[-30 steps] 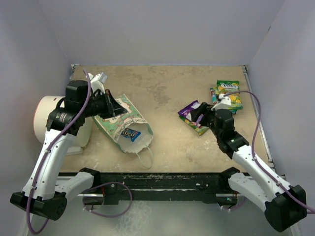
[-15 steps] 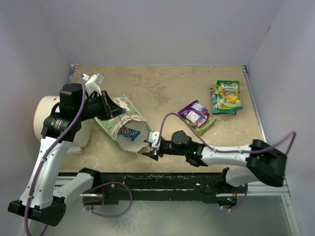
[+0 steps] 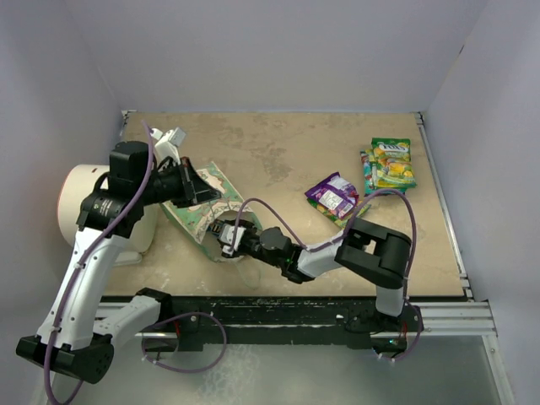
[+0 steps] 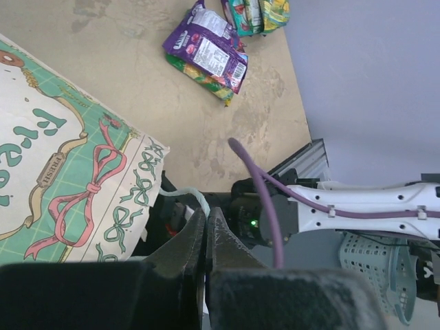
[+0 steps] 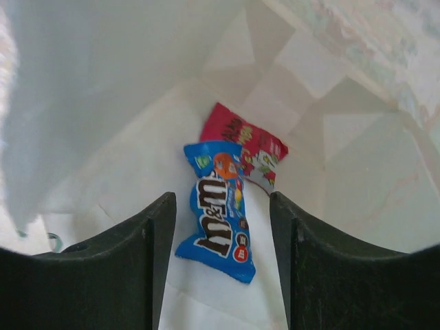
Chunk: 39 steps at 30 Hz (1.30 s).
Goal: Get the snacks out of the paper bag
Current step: Take out the snack from the paper bag.
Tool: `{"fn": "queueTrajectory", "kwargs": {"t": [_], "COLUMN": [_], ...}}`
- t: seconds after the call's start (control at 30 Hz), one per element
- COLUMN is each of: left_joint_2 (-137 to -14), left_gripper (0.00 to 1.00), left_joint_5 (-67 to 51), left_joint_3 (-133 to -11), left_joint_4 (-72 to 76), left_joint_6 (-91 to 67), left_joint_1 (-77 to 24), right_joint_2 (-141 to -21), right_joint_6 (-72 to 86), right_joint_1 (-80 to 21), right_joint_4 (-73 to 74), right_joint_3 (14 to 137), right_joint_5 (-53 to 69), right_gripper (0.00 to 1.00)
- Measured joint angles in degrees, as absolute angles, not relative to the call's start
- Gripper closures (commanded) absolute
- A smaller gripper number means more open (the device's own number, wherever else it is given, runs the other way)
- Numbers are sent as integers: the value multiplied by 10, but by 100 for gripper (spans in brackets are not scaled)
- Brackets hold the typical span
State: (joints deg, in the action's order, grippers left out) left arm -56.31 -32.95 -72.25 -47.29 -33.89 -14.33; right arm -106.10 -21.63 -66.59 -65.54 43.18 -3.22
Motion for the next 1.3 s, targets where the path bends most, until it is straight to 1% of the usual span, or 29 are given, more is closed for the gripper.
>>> {"fn": "queueTrajectory", "kwargs": {"t": [0.1,0.33,0.47,0.63,0.67,0.73,0.9,1.07,1.2,1.3], "left_joint_2": [-567,-587,-591,-591,-591,-591,-591,-591,-590,-588], "left_gripper": [100,100,100,100,100,100,100,100,100,100], "left_joint_5": [-344,-364,-372,-373,-373,-373,-366,-351,-337,-326], "left_joint_3": [-722,-727,-735,-744,-746,-748,-749,-749,-749,-749], "left_joint_4": [-473,-479,-491,-510,-516,-522,-531,-537,-537,-534], "left_joint_6": [-337,-320,-307,-291,-288,-283,-276,-276,-279,-279], "left_joint_1": [-143,-143,-143,-143,-143,-143,-143,-143,-143,-143], "right_joint_2": [-1088,-1145,-1187,-1227,-1233,-1241,-1241,-1210,-1124,-1044], "right_joint_6": [-227,-213,-198,-184,-182,-176,-171,-169,-150,-119], "right_joint_1": [-666,-666,-666,-663,-662,-662,-662,-663,-672,-688], "right_joint_4": [-673,-714,-735,-749,-752,-758,-769,-761,-712,-645], "right_joint_3": [432,438,451,463,466,468,465,431,401,393], "right_joint_5": [-57,-77,-97,-115,-118,-126,-136,-140,-140,-142], "right_gripper": [38,29,29,40,44,57,73,78,83,84]}}
